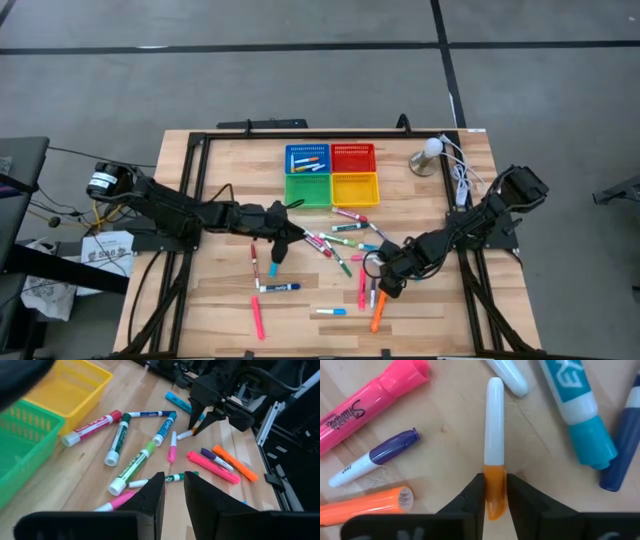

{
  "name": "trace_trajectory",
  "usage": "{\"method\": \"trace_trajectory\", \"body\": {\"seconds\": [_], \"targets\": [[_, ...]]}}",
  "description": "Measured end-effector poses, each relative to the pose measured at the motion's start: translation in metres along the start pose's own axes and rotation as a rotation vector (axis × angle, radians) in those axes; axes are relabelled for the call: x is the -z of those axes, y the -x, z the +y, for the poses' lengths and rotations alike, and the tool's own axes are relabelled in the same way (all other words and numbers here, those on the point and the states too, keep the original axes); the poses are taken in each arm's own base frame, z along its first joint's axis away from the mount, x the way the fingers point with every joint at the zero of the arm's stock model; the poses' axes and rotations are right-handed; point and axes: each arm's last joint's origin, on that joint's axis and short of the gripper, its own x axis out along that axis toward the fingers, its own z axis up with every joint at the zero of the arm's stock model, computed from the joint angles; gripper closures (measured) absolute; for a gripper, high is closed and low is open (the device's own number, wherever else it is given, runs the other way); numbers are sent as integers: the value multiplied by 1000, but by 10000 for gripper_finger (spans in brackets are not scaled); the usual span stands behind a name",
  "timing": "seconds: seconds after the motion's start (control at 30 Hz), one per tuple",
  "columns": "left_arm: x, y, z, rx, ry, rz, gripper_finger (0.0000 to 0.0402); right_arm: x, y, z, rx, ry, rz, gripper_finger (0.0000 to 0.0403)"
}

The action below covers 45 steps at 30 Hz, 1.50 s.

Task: Pick & Place Markers
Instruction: Put the small orange marker into the blue bin

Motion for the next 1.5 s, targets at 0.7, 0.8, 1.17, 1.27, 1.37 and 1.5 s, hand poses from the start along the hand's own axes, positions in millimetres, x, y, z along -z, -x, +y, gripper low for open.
{"method": "trace_trajectory", "body": {"seconds": [0.7,0.8,1.17,1.27,1.37,1.5], "targets": [[-8,0,0,23,15,-71,329,-2,39,-6,-141,-40,-86,344],[-13,0,-3,52,30,-126,329,-3,49,-6,-193,-45,-113,344],[-30,2,3,147,274,-224,329,-32,86,-3,-402,-104,-473,344],[-39,4,3,225,335,-270,329,-47,94,-4,-452,-103,-586,344],[-46,6,3,285,365,-320,329,-62,101,-6,-496,-99,-689,344],[-51,9,1,329,399,-359,323,-80,111,-10,-544,-97,-814,344]]}}
